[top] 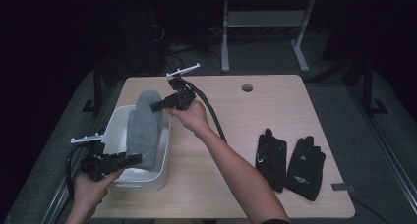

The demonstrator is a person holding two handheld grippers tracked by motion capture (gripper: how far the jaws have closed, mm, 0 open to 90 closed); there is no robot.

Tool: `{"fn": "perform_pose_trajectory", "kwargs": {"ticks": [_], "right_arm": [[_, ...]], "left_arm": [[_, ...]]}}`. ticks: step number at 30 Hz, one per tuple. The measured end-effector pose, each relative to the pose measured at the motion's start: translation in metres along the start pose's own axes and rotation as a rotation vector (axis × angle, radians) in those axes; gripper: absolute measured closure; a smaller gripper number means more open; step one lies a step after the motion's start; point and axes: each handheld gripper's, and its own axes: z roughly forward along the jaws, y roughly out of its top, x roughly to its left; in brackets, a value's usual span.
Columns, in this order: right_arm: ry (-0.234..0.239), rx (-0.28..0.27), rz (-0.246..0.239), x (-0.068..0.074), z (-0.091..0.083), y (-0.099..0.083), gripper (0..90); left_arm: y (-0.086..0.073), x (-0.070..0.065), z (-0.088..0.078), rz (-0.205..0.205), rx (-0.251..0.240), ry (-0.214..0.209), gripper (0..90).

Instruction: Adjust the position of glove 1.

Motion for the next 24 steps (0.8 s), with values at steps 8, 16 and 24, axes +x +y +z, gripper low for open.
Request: {"fn": "perform_pose_trajectory", "kwargs": {"ticks": [8,16,24], "right_arm": [[0.0,0.014,0.003,-0.001,0.01,-0.001,75.2],[0.004,0.022,0.006,-0.003,0.019,-0.003,75.3],[0.007,0.028,0.013,-0.006,0.025,-0.006,75.3]], "left_arm": [[-0.004,0.007,0.001,-0.01,0.013,0.013,40.4],[-0.006,0.011,0.001,-0.018,0.033,0.037,40.2],[-0.008,0.014,0.003,-0.03,0.057,0.061,39.9]]}}
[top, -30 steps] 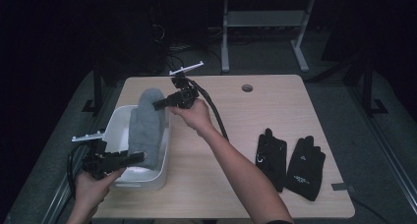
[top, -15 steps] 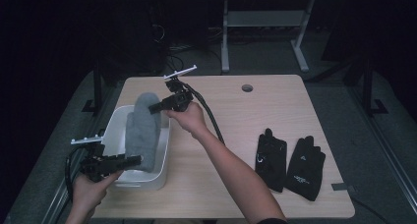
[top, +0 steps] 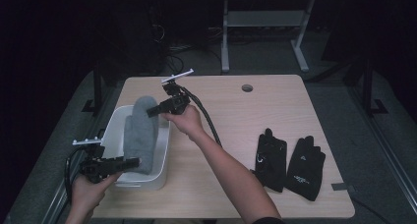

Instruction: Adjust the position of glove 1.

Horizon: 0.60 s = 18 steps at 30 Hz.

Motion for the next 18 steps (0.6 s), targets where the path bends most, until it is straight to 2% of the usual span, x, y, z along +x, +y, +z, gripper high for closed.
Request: {"fn": "perform_pose_trajectory", "kwargs": {"ticks": [8,12,16,18], "right_arm": [[0.014,0.014,0.012,-0.001,0.006,-0.003,75.3],[0.028,0.023,0.011,-0.003,0.009,-0.006,75.5],[0.047,0.034,0.03,-0.007,0.013,-0.011,75.8],[0.061,0.045,0.035,-0.011,0.019,-0.015,75.8]], "left_arm": [[-0.002,0.0,-0.002,-0.01,0.023,0.019,39.7],[-0.003,-0.001,-0.005,-0.011,0.025,0.036,35.7],[-0.004,0.0,-0.006,0.006,0.031,0.052,31.4],[-0.005,0.0,-0.009,0.003,-0.001,0.049,34.0]]}}
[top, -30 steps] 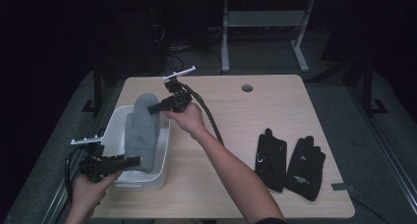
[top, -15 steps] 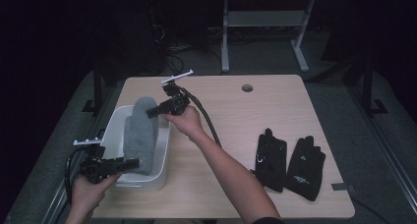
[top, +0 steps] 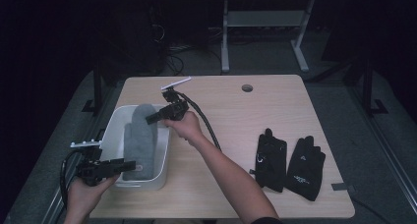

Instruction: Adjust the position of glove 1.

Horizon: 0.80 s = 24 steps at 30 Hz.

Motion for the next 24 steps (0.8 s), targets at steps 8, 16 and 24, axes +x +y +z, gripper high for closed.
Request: {"fn": "perform_pose_trajectory", "kwargs": {"ticks": [8,16,24], "right_arm": [[-0.018,0.035,-0.016,0.001,0.012,-0.002,73.7],[-0.084,-0.022,-0.043,0.003,0.002,0.005,54.8],[-0.097,-0.031,-0.058,0.004,-0.01,0.006,55.1]], "left_arm": [[0.007,-0.006,-0.007,0.039,-0.013,0.016,34.5],[0.009,-0.011,-0.005,0.052,-0.032,0.009,34.6],[0.012,-0.016,-0.005,0.071,-0.042,0.001,34.7]]}}
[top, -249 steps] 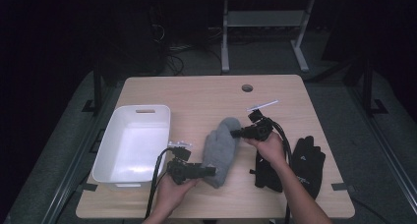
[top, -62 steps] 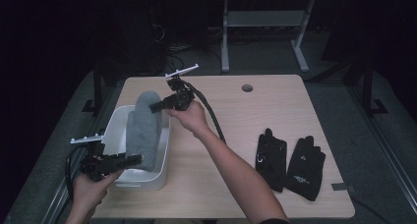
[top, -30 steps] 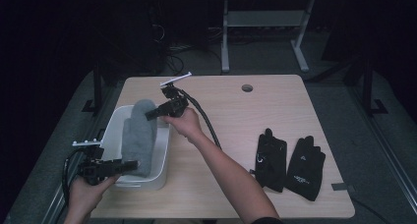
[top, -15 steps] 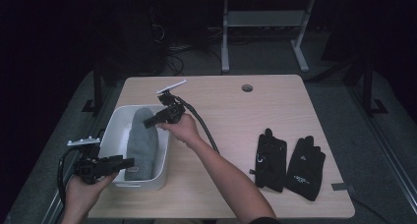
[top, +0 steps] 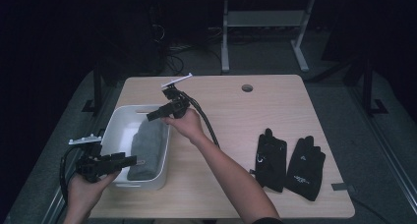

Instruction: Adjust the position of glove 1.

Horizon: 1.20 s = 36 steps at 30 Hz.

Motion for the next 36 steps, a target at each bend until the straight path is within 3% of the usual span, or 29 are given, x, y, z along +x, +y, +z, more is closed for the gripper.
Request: {"fn": "perform_pose_trajectory", "kwargs": {"ticks": [36], "right_arm": [[-0.024,-0.083,-0.014,-0.008,-0.071,-0.009,49.7]], "left_arm": [[0.024,-0.037,0.016,0.076,-0.016,-0.055,34.6]]}}
